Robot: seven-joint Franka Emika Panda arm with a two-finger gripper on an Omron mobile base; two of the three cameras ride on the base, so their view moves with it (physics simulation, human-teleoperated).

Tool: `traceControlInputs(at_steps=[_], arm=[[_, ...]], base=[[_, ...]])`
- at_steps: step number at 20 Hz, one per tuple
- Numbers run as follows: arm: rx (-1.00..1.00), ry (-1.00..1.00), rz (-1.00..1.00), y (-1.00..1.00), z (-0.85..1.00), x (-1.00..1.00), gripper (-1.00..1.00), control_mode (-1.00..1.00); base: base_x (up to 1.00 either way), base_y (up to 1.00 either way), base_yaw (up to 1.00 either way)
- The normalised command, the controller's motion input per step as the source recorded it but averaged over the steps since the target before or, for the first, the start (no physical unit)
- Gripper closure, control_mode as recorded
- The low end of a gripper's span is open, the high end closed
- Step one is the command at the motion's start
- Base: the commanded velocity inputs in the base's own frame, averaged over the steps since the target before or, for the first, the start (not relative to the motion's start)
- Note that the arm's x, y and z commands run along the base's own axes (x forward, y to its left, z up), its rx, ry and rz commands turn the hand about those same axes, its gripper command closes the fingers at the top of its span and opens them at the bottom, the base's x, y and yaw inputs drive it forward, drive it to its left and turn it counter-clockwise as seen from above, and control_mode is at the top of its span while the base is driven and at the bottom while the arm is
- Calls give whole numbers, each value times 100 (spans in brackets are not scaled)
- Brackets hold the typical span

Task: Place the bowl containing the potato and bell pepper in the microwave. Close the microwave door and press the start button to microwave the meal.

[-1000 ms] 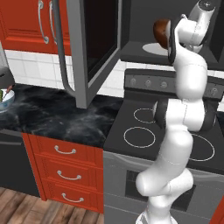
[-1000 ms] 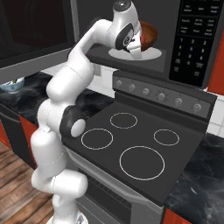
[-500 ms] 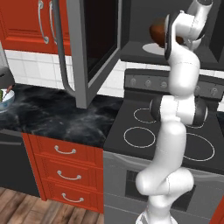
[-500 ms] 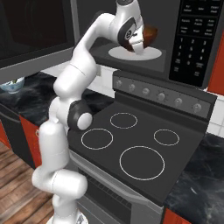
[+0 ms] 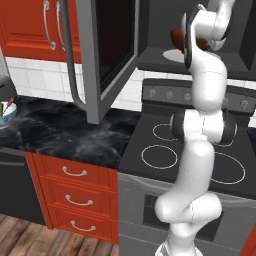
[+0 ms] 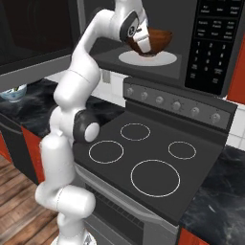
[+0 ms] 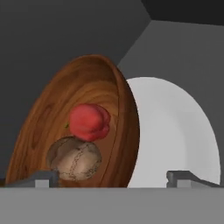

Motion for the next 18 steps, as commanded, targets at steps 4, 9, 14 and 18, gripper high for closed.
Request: traceControlInputs(at_steps=[4,9,14,18], arm=[[-25,-33,-1,26,-92,-37,-100,-100],[-23,-42,0,37,-51,-88,-100,-100],[-13,-15,0,31,21,-100,-100,-100],[-7,0,1,30,56,-100,-100,-100]], base=[[0,0,0],[0,0,0],[0,0,0],[0,0,0]])
